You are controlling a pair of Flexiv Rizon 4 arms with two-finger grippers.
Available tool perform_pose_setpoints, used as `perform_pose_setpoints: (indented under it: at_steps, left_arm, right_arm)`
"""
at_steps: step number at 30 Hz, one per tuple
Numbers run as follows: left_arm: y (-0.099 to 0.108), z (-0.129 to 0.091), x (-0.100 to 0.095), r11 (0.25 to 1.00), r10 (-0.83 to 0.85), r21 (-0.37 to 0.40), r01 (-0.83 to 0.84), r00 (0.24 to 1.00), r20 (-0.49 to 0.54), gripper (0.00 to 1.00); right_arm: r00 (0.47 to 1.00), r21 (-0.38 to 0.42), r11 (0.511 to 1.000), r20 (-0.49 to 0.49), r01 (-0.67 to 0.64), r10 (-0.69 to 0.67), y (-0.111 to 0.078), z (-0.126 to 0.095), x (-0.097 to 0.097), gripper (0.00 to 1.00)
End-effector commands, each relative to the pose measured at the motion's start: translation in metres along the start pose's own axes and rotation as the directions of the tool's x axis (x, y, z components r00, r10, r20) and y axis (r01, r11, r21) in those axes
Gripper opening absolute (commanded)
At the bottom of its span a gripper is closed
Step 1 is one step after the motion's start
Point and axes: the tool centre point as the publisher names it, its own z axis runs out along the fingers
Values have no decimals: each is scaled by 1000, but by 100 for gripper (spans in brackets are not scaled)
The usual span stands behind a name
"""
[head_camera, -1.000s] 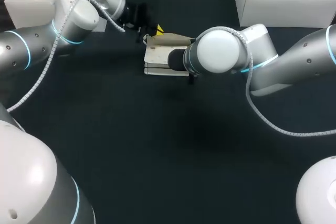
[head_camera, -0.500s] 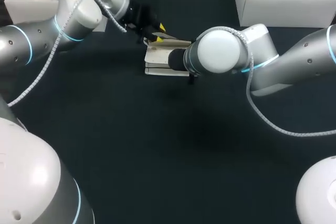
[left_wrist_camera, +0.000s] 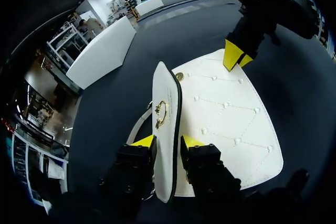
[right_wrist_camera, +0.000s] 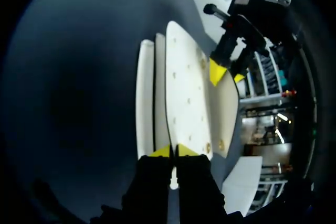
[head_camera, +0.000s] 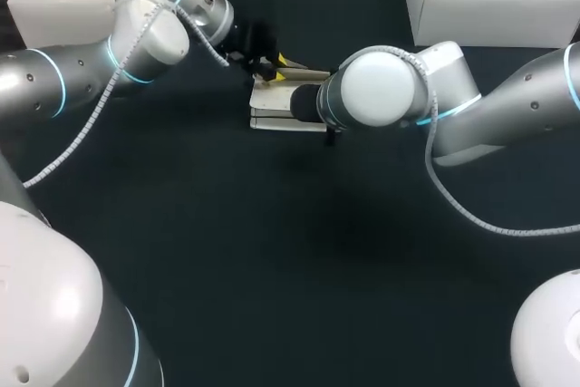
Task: Pick up the bag, open it, inspect its contents, close it, and place it on the opposite side
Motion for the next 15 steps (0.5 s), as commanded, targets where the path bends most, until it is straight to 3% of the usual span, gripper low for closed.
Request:
perform_pose_setpoints:
  at_steps: [1,15]
  left_arm:
    - [4,15,-13,1000,-7,-9,6,1000,-30,29]
    - [10,24,-16,999,-28,-37,27,998,-52,17]
  right_arm:
    - [1000,-3,1000,5,-1,1,-1,0,1,0]
    - [1000,-3,1000,5,-1,1,-1,0,1,0]
